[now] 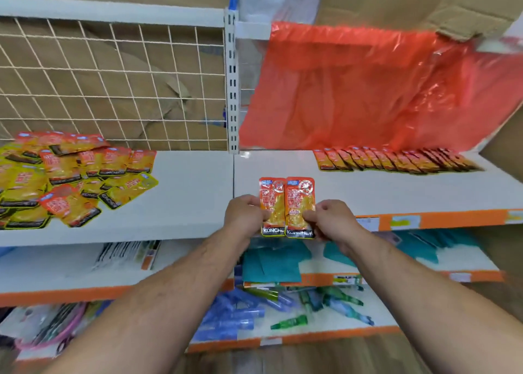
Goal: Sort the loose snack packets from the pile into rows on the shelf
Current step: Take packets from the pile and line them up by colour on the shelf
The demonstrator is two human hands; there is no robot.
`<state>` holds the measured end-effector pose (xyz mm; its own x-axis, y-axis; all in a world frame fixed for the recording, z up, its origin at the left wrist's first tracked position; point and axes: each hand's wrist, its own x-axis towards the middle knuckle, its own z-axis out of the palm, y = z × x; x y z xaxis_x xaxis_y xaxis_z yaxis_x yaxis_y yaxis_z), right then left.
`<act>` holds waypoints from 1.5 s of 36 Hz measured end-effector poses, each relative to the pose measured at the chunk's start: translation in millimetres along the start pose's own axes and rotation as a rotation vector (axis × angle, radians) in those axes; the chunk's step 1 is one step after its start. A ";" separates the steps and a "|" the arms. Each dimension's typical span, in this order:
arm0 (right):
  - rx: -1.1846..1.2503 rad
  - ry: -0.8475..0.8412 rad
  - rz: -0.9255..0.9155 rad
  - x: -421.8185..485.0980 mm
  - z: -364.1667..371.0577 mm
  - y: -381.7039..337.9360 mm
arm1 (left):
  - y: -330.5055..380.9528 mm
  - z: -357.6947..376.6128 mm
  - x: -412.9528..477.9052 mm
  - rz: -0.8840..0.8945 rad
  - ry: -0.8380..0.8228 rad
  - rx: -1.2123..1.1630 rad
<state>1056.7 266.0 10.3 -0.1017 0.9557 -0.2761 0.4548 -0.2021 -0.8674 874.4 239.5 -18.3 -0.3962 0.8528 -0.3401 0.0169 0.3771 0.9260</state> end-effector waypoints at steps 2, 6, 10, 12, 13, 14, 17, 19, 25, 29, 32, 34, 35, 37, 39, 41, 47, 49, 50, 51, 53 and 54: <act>0.016 0.020 0.008 -3.0 -21.9 10.2 | 4.8 21.9 -5.2 0.005 -0.029 0.010; 0.052 0.059 0.037 -5.4 -64.9 29.7 | 12.5 69.1 -13.4 0.025 -0.068 0.038; 0.086 0.100 0.040 -1.5 -115.9 55.1 | 21.6 127.3 -20.0 0.035 -0.081 0.038; 0.071 0.113 0.044 1.0 -144.2 67.1 | 25.5 158.5 -22.9 0.027 -0.097 0.035; 0.056 0.118 0.046 2.6 -158.8 72.8 | 27.6 174.2 -25.0 0.026 -0.104 0.033; 0.041 0.124 0.049 4.3 -173.5 78.2 | 29.9 190.0 -26.9 0.029 -0.107 0.034; 0.020 0.142 0.049 11.5 -215.7 93.9 | 38.5 235.3 -33.0 0.047 -0.124 0.023; 0.010 0.157 0.051 16.2 -240.7 102.5 | 43.9 262.0 -37.0 0.040 -0.136 0.007; 0.028 0.163 0.065 30.4 -301.9 122.8 | 57.5 327.4 -41.3 0.020 -0.157 0.000; 0.053 0.188 0.084 44.5 -330.8 134.4 | 68.7 360.5 -35.8 0.007 -0.178 0.008; 0.055 0.214 0.096 58.3 -348.2 141.0 | 76.0 385.0 -22.4 0.013 -0.193 0.020; 0.058 0.234 0.103 67.9 -359.0 144.0 | 80.3 401.4 -11.6 0.020 -0.216 0.023; 0.062 0.245 0.106 72.9 -364.5 145.1 | 82.3 409.7 -5.1 0.025 -0.234 0.025; 0.065 0.264 0.113 81.7 -374.9 146.4 | 86.1 426.2 8.9 0.027 -0.267 0.022; 0.065 0.282 0.127 91.5 -385.1 147.1 | 90.8 442.9 23.8 0.041 -0.294 0.039; 0.056 0.305 0.143 104.4 -396.1 147.1 | 96.9 459.4 36.7 0.060 -0.319 0.041; 0.065 0.379 0.169 144.7 -423.6 146.0 | 115.5 497.1 68.6 0.112 -0.373 0.030; 0.060 0.393 0.169 156.1 -429.0 147.5 | 119.5 506.2 79.8 0.118 -0.376 0.031; 0.056 0.404 0.165 161.9 -431.7 148.5 | 121.1 510.7 84.6 0.126 -0.364 0.038; 0.055 0.411 0.163 167.2 -434.6 149.7 | 122.4 515.6 89.3 0.138 -0.353 0.051; 0.056 0.412 0.172 177.1 -441.5 153.1 | 124.8 525.2 97.2 0.134 -0.333 0.067; 0.061 0.406 0.181 181.8 -445.4 155.0 | 126.4 529.8 99.4 0.125 -0.328 0.069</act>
<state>1502.9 503.7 10.0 0.3360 0.9078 -0.2509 0.3787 -0.3741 -0.8465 1323.5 563.3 -21.8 -0.0717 0.9602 -0.2701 0.1134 0.2768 0.9542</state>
